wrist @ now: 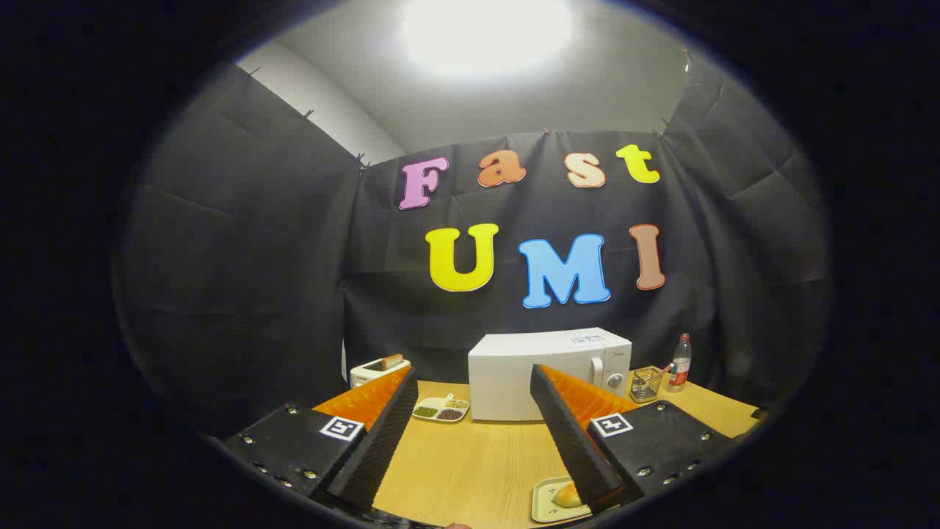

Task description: Open the microwave, put the food inside, and close the microwave door.

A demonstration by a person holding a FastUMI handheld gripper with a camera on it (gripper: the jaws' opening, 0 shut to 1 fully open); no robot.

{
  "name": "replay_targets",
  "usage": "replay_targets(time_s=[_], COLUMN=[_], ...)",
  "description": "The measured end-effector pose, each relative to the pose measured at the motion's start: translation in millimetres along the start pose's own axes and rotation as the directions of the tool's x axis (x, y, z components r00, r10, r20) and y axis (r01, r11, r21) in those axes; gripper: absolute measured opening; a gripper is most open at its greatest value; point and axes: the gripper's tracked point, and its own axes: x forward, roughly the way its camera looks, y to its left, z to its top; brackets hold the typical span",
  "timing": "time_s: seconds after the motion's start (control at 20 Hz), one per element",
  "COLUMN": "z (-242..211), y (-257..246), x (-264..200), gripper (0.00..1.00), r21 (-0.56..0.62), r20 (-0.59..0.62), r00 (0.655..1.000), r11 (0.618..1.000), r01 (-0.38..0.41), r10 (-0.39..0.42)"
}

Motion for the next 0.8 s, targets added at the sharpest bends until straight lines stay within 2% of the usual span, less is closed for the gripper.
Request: replay_targets(time_s=[0.55,0.8], z=[0.8,-7.4], y=[3.6,-18.6], x=[3.8,23.9], gripper=[0.97,0.97], r21=[-0.003,-0.025], r20=[0.011,0.002], r00=[1.0,1.0], r11=[1.0,0.999], r01=[-0.01,0.026], r10=[0.01,-0.026])
